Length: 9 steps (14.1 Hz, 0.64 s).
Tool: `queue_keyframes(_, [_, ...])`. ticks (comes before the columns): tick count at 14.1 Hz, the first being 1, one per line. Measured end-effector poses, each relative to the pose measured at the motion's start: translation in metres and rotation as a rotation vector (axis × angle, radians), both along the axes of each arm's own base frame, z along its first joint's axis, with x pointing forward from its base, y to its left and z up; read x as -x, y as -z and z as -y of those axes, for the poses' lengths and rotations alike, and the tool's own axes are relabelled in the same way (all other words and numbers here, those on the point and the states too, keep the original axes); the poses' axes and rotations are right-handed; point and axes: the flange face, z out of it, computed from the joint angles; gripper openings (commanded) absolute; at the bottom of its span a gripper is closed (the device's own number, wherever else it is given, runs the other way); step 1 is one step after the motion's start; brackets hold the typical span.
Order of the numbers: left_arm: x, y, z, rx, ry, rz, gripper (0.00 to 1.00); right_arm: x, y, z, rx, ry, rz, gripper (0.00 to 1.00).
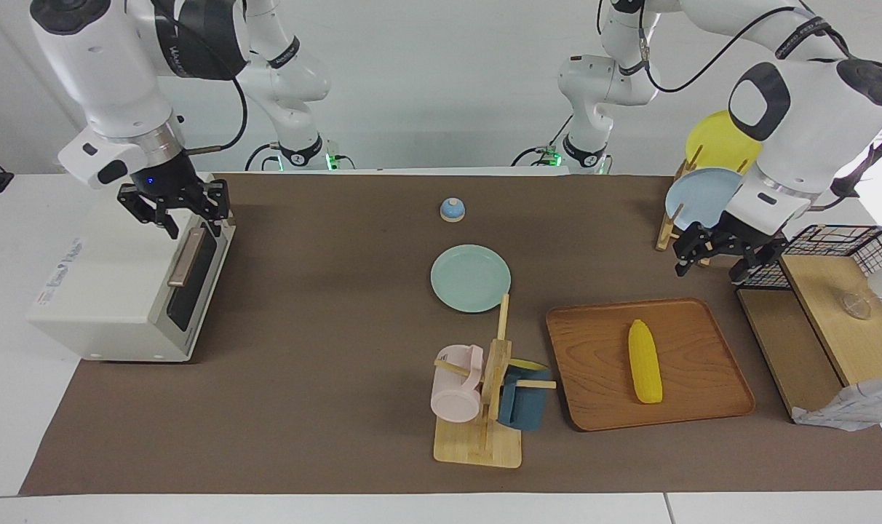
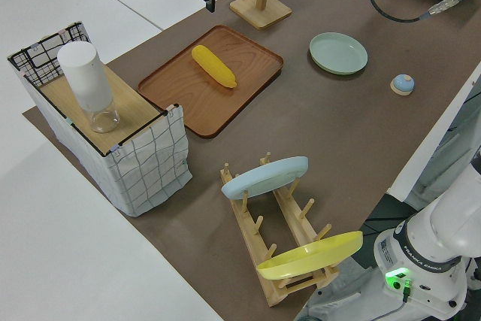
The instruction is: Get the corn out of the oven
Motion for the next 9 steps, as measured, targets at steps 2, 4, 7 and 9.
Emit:
queue_keyframes(2, [0.020,-0.033,0.002,-0.004,0.011,-0.029,1.00,0.000,-0.003,-0.001,-0.016,0.003,0.007,1.00])
queue_keyframes(4, [0.037,-0.060,0.001,-0.009,0.019,-0.068,1.00,-0.001,-0.003,-0.002,-0.019,0.009,0.007,1.00])
queue_keyframes(7, [0.056,-0.084,-0.006,-0.023,0.022,-0.091,1.00,-0.001,-0.003,-0.002,-0.025,0.035,0.006,1.00])
queue_keyframes(9, [0.067,-0.100,-0.013,-0.027,0.016,-0.076,1.00,-0.001,-0.002,-0.002,-0.026,0.039,0.006,1.00])
